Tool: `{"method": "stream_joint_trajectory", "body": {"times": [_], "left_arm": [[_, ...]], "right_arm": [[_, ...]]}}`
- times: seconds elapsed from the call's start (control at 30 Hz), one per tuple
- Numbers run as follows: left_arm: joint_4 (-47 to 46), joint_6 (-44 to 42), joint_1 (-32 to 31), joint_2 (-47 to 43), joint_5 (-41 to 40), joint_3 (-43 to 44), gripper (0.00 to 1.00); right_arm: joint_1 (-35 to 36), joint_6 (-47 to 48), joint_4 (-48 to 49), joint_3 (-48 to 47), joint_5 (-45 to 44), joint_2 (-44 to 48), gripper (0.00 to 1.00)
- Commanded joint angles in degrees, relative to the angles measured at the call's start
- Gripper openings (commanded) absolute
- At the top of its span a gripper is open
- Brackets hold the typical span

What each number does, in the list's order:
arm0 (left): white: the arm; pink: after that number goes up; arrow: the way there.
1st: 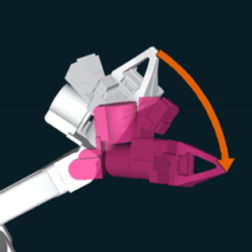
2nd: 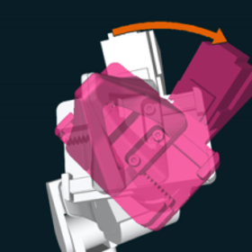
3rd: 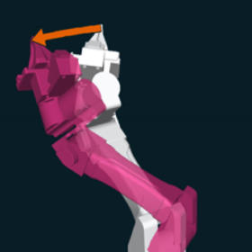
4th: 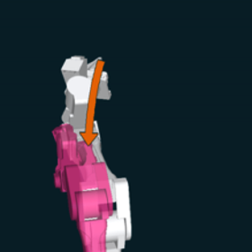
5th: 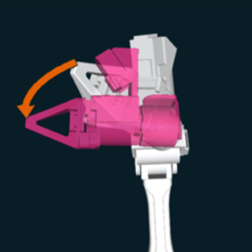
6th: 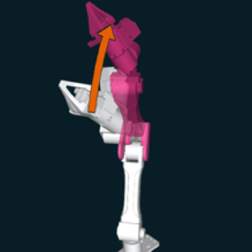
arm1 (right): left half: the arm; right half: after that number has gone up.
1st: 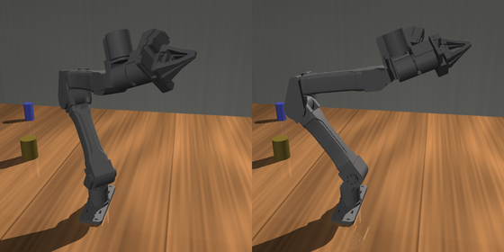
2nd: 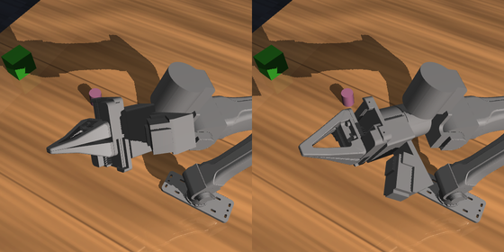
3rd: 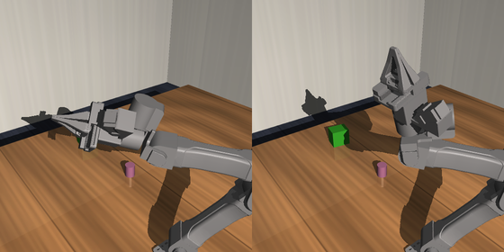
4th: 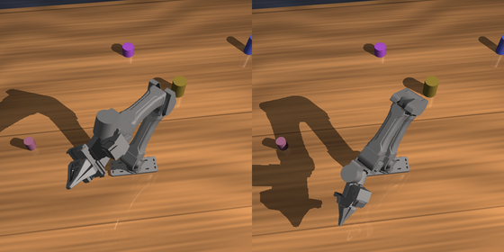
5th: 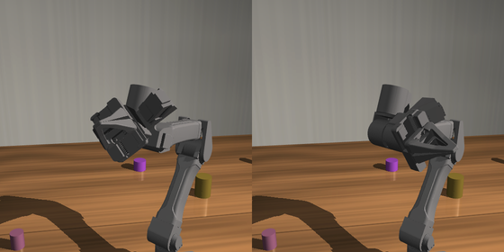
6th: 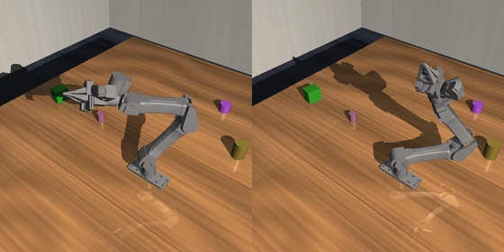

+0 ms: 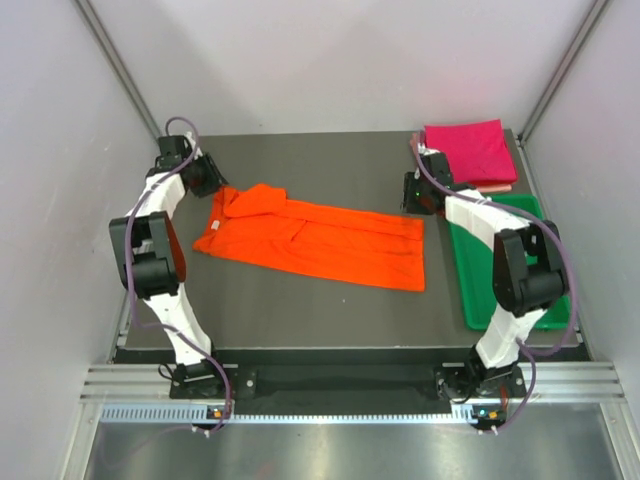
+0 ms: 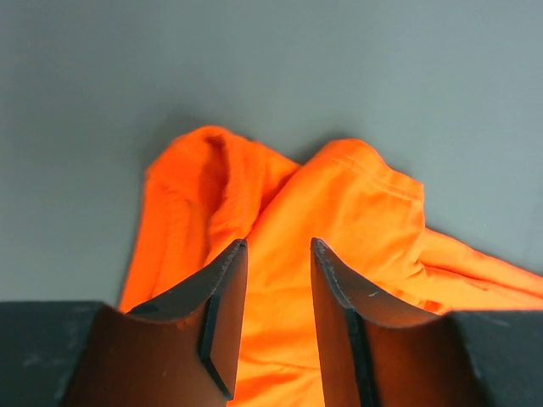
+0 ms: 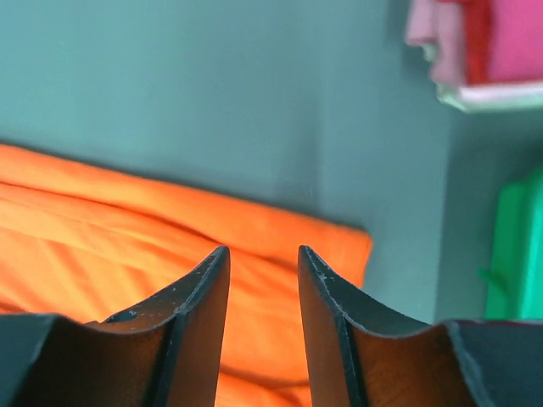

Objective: Fold and stack the t-shirts
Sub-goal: Fold the tshirt

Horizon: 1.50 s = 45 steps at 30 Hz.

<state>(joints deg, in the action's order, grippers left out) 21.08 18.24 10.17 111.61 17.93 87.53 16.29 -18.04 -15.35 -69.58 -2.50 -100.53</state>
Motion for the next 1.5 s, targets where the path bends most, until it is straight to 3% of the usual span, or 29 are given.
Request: {"method": "stream_joint_trajectory", "body": {"times": [0.0,0.13,0.37,0.87,0.93,1.07,1.2,1.47], "left_arm": [[-1.2,-3.2,-1.12,4.04,6.31,3.52,0.41],[-2.18,-5.05,-2.09,9.23,11.24,8.97,0.44],[0.53,-9.35,-5.33,16.61,9.76,18.01,0.45],[2.21,-11.47,-7.8,21.81,9.23,21.46,0.44],[2.65,-11.82,-8.06,21.72,8.96,21.63,0.41],[2.21,-11.56,-8.24,20.05,9.31,20.85,0.02],[2.73,-10.51,-8.24,16.72,8.61,19.35,0.0],[3.79,-11.73,-8.07,4.15,1.32,8.2,0.0]], "right_arm": [[0.4,5.56,-5.82,-5.55,2.24,-3.88,0.38],[0.4,6.09,-5.39,-6.0,4.7,-4.94,0.39],[0.14,8.28,-5.47,-5.74,5.93,-5.73,0.43],[-0.65,9.52,-7.67,-9.26,5.32,-8.28,0.42],[-0.65,9.43,-7.67,-9.17,5.14,-8.19,0.42],[-0.83,9.43,-7.5,-8.91,5.05,-8.19,0.42],[-1.0,8.73,-7.58,-8.99,4.35,-8.19,0.41],[-1.35,7.85,-8.73,-7.94,3.03,-8.01,0.36]]}}
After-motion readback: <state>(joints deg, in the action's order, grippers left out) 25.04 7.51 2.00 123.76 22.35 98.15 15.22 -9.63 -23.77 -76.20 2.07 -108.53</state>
